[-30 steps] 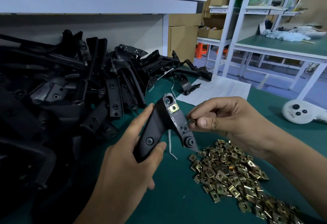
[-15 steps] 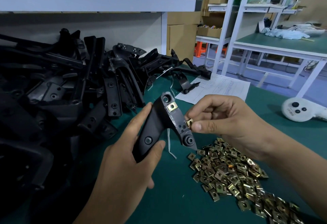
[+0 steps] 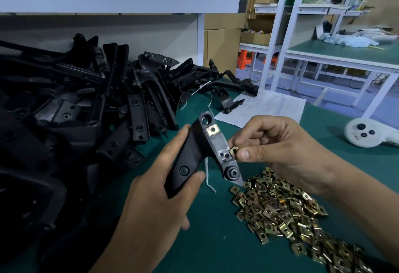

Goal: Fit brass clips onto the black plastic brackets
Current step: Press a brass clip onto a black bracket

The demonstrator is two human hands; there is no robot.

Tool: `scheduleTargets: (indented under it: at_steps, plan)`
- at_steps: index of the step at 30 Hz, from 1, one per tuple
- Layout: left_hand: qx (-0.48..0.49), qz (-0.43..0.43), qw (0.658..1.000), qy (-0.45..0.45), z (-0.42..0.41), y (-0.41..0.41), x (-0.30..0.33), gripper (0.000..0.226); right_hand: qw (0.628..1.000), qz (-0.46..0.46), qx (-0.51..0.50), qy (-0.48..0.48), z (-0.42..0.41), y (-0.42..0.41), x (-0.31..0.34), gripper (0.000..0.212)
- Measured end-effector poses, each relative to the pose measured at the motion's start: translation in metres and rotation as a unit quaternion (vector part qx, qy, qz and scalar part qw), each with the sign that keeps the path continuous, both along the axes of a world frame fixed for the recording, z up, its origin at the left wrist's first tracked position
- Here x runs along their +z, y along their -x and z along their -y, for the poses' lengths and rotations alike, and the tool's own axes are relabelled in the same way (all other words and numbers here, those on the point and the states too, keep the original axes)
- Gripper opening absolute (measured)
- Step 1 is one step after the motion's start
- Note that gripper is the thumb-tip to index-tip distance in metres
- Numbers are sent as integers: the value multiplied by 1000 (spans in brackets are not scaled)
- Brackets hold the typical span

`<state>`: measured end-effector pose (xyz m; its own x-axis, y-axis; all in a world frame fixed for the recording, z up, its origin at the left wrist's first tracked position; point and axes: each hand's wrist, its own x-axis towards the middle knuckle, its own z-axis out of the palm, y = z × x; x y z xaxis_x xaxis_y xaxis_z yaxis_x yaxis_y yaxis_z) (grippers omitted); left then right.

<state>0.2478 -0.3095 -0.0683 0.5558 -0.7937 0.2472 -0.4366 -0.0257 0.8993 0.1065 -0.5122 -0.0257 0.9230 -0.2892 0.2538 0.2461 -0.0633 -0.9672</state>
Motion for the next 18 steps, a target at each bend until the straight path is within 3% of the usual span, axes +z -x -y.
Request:
scheduleTargets:
  at_steps: [6, 14, 18]
  plan:
    - [-4, 12, 1000, -1, 1, 0, -1, 76, 1000, 9, -9, 15, -1, -1, -1, 19]
    - [-23, 38, 999, -7, 0, 1, -1, 77, 995, -11, 50, -88, -2, -1, 1, 23]
    - [-26, 56, 998, -6, -1, 1, -2, 78, 995, -32, 50, -77, -5, -4, -3, 22]
